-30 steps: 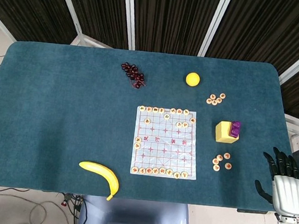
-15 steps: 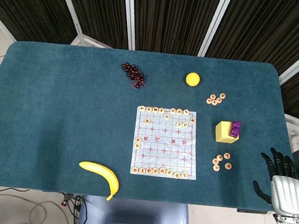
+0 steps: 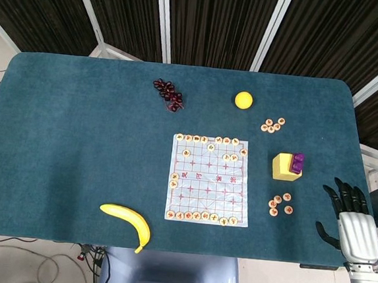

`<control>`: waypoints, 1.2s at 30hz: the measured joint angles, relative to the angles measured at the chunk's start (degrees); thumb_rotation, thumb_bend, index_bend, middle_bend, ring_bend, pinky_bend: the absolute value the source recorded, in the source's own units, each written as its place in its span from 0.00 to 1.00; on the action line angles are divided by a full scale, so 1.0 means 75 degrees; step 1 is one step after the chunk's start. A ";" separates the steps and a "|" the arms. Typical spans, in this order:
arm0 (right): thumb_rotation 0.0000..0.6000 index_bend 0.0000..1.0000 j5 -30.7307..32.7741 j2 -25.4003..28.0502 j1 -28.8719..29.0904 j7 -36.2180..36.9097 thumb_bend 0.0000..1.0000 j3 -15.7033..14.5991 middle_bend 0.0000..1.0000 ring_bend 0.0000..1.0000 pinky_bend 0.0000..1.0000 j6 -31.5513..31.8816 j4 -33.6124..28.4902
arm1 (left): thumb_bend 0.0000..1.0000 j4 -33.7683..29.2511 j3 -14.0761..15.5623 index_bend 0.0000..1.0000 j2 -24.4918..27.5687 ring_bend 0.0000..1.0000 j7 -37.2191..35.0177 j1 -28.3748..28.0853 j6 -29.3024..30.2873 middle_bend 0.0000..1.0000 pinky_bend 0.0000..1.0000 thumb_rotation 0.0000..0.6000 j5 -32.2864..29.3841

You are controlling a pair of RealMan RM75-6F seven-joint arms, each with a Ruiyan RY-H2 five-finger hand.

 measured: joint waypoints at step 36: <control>1.00 0.14 0.6184 -0.0938 0.4803 -0.3502 0.37 0.1735 0.00 0.00 0.04 -0.3457 -0.0356 | 0.03 0.0017 -0.0018 0.02 -0.0032 0.00 0.0045 -0.0045 -0.0079 0.00 0.07 1.00 -0.0081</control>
